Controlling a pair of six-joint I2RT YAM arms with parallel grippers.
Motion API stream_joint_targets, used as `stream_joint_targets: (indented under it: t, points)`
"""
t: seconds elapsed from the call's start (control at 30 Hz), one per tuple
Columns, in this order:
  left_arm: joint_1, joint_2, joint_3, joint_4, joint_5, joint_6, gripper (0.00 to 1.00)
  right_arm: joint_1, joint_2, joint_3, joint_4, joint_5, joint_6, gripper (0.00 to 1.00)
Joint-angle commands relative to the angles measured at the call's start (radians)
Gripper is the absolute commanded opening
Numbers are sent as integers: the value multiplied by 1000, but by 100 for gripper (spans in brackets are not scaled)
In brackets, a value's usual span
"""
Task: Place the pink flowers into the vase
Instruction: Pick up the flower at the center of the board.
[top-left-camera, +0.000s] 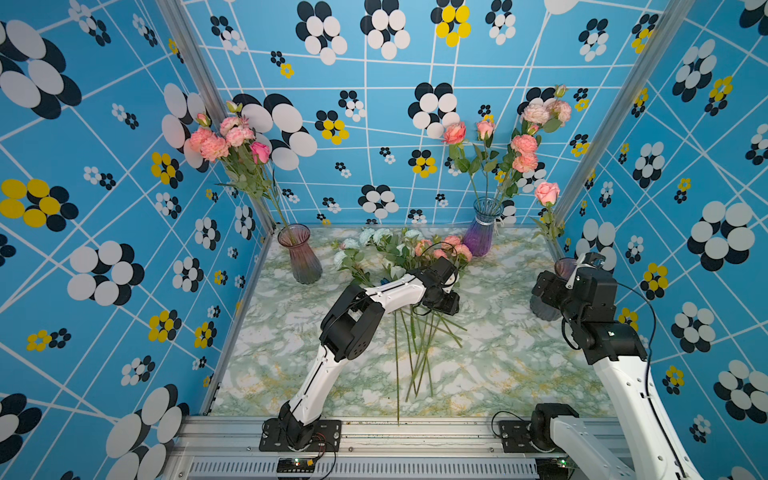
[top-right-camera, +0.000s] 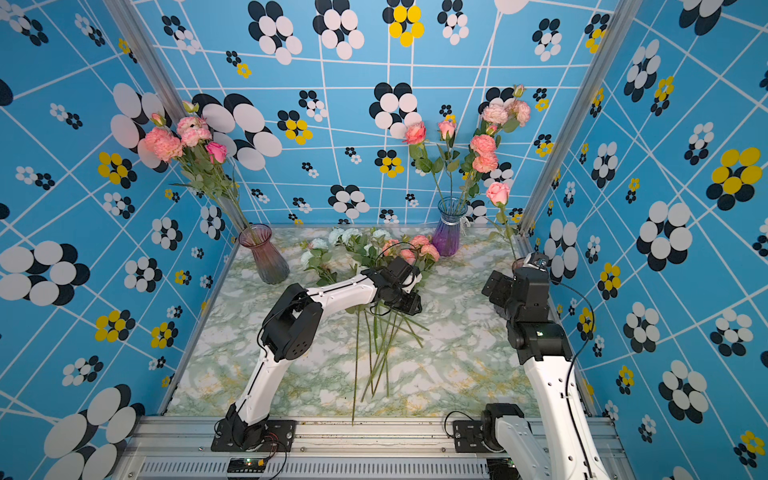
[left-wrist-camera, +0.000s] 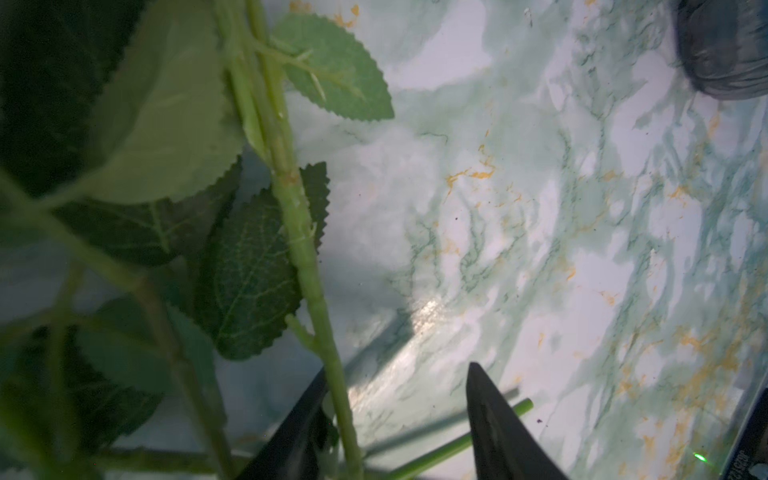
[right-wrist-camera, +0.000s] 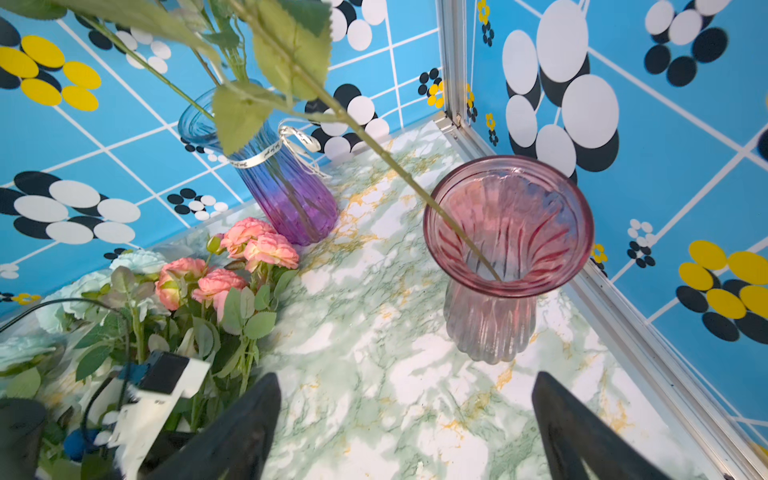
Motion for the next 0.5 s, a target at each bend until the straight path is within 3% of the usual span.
stream_joint_targets:
  t: [0.0,0.17,0.33,0.47]
  points:
    - [6,39,36,-27,21,-23,38,17,-3,-12,-7,-27,11,96]
    - [17,21,48,-28,34,-19,15,35,21,-18,15,-73,10,96]
    - [37,-60,37,1,61,1,6,67,78,14,20,-186,-14,96]
    - [68,-178,-61,131,107,-19,0,102,166,84,-32,-288,-28,97]
